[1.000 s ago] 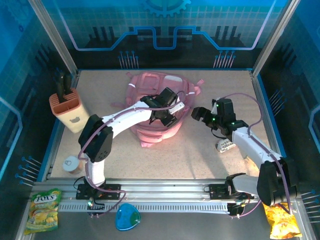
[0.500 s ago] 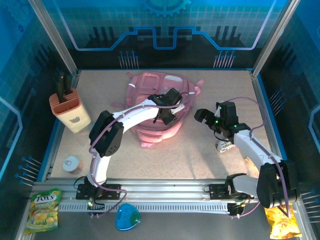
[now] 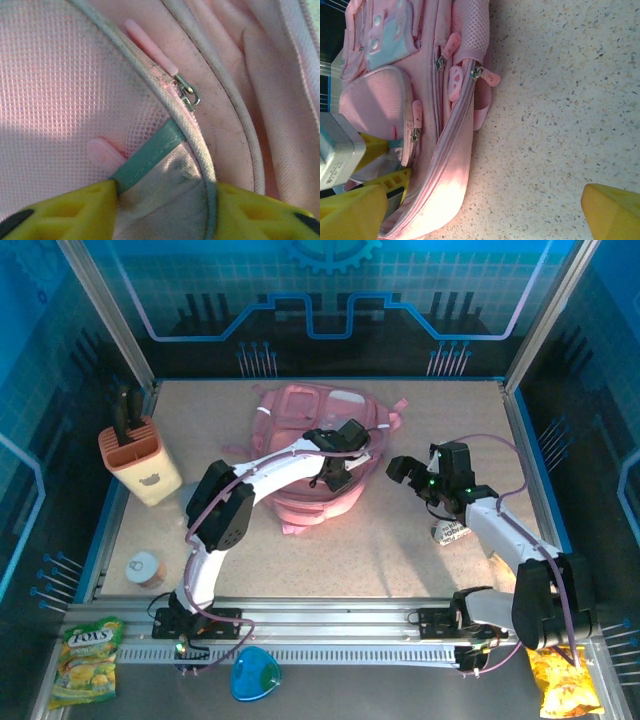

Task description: Pack the student bag

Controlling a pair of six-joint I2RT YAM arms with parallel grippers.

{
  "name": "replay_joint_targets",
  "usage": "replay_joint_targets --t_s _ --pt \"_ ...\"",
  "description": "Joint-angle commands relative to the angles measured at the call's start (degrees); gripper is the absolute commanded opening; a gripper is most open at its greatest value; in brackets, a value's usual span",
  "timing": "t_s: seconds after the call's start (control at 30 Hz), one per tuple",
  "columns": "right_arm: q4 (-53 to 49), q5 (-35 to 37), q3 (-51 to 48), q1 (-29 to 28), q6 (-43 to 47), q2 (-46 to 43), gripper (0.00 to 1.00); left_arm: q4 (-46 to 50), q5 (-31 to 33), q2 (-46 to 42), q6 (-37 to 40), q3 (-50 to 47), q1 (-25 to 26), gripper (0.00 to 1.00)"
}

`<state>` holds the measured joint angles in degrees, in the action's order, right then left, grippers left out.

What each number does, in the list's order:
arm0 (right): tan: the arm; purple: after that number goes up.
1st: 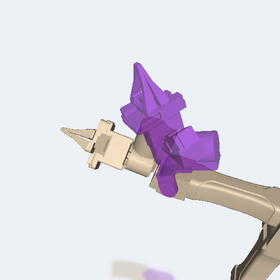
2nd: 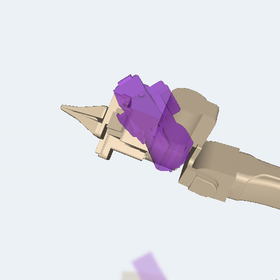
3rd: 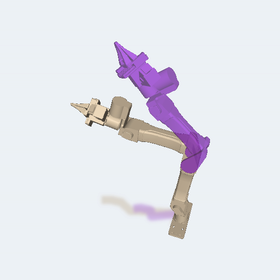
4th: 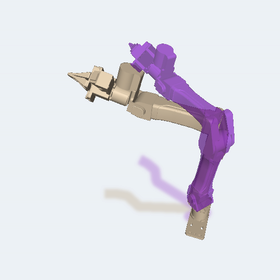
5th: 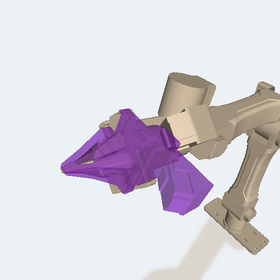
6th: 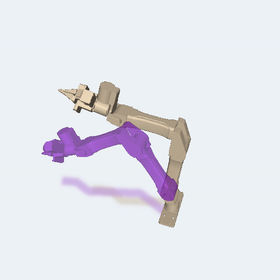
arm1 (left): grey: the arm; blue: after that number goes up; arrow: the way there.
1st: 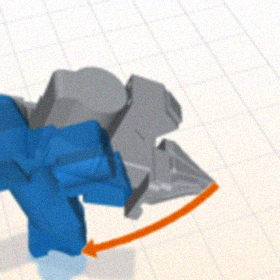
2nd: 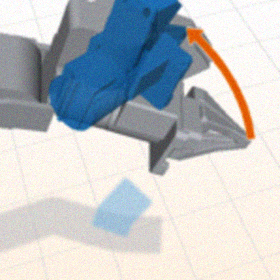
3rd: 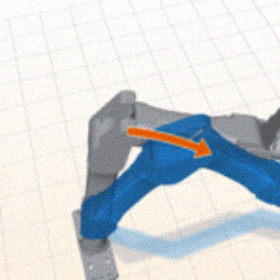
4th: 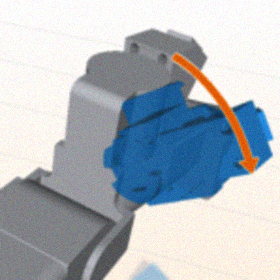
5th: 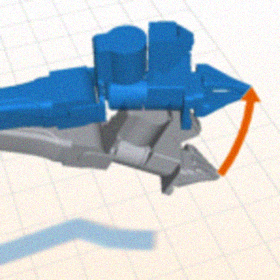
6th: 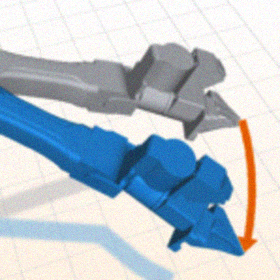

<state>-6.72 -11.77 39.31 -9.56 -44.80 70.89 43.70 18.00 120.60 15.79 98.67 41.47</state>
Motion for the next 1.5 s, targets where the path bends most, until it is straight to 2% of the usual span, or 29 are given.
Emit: replay_joint_targets --t_s 0.0,0.07,0.13,0.2,0.4,0.5,0.63,0.8,1.0,1.13,1.3,1.47 --pt "1.78 -1.30 -0.62 0.83 -0.73 0.23 1.00 2.02 4.16 0.12 -1.69 1.61 -0.56 0.37" --pt "2.34 -1.48 -0.82 0.87 -0.98 0.30 1.00 1.49 4.16 -1.67 -2.67 1.13 -0.51 0.27" --pt "3.50 -2.10 -1.07 0.85 -1.12 0.59 0.99 0.16 3.60 -4.11 -3.46 -0.13 -0.44 0.22" --pt "5.33 -3.36 -1.49 0.86 -1.34 1.15 0.98 -1.71 2.18 -6.96 -3.90 -2.04 -0.40 0.10" --pt "16.20 -11.42 -2.48 0.65 -2.42 3.99 0.91 -6.44 -1.13 -14.06 -6.34 -7.45 -0.51 0.01" --pt "21.61 -15.40 -1.45 0.16 -3.22 6.15 0.84 -8.12 -3.64 -16.99 -7.79 -10.00 -0.44 0.00" --pt "21.86 -16.54 2.73 -1.36 -2.14 9.69 0.74 -11.14 -5.14 -21.32 -9.66 -13.87 -0.43 0.00" --pt "19.49 -16.40 10.20 -3.20 0.06 17.73 0.69 -14.79 -5.36 -25.97 -11.52 -18.13 -0.45 0.00" --pt "18.81 -19.07 19.89 -3.68 0.69 27.78 0.72 -18.08 -4.56 -28.79 -12.08 -21.58 -0.65 0.00" --pt "14.75 -18.53 24.67 -3.64 2.61 32.48 0.76 -19.16 -4.75 -28.53 -13.38 -22.05 -1.06 0.00" --pt "16.60 -20.13 24.85 -3.56 3.75 35.84 0.81 -19.26 -4.01 -28.04 -14.32 -21.44 -1.26 0.00" --pt "21.43 -28.50 22.75 -3.49 2.83 37.15 0.83 -19.57 -3.57 -28.98 -14.55 -21.12 -2.21 0.00"
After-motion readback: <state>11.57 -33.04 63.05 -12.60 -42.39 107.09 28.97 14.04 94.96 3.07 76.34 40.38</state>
